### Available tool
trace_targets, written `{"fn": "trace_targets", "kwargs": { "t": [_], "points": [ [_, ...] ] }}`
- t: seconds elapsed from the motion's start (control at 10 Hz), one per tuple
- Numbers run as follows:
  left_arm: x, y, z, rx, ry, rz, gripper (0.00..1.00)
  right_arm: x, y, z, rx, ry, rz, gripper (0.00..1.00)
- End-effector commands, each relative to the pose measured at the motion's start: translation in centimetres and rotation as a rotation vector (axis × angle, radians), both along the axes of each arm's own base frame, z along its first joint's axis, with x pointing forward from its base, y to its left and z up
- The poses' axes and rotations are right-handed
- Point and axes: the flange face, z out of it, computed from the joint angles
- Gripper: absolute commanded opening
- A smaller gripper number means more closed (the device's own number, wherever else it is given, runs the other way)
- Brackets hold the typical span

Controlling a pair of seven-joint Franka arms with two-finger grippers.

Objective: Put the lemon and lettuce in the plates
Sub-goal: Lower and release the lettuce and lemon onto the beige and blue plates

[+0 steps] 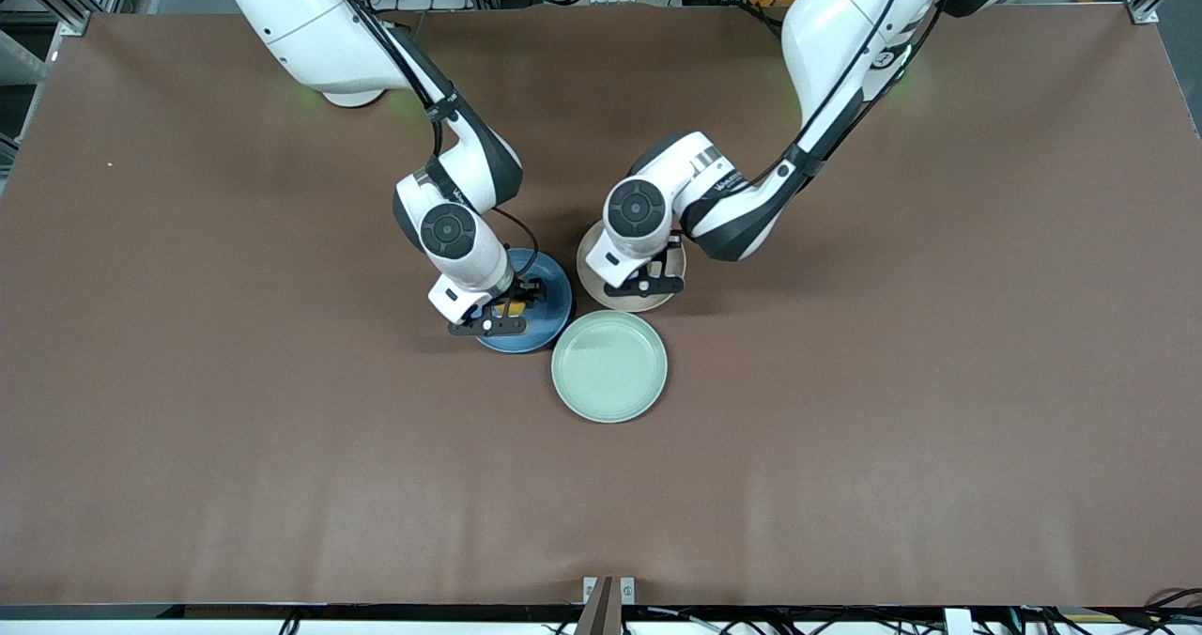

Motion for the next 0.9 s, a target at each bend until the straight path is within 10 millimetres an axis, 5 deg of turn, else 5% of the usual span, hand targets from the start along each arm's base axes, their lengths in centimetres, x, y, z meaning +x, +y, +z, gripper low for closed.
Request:
{"fn": "trace_targets", "kwargs": {
  "t": [0.0, 0.4, 0.6, 0.8],
  "points": [
    [-0.8, -0.6, 0.1, 0.024, -0.007, -0.008, 1.00, 0.5, 0.5, -0.1, -0.015, -0.012, -0.010, 0.68],
    [0.6, 0.4, 1.3, 0.045, -0.026, -0.006, 1.00, 1.2, 0.2, 0.3, -0.010, -0.020, -0.018, 0.75],
    [3.6, 2.5, 3.6, 0.052, -0.093, 0.027, 1.00, 1.4, 0.2, 0.7, -0.009, -0.021, -0.021, 0.80],
    [6.3, 4.3, 4.6, 0.070, -0.150, 0.047, 1.00, 1.7, 0.2, 1.1, -0.004, -0.027, -0.023, 0.98]
  ]
}}
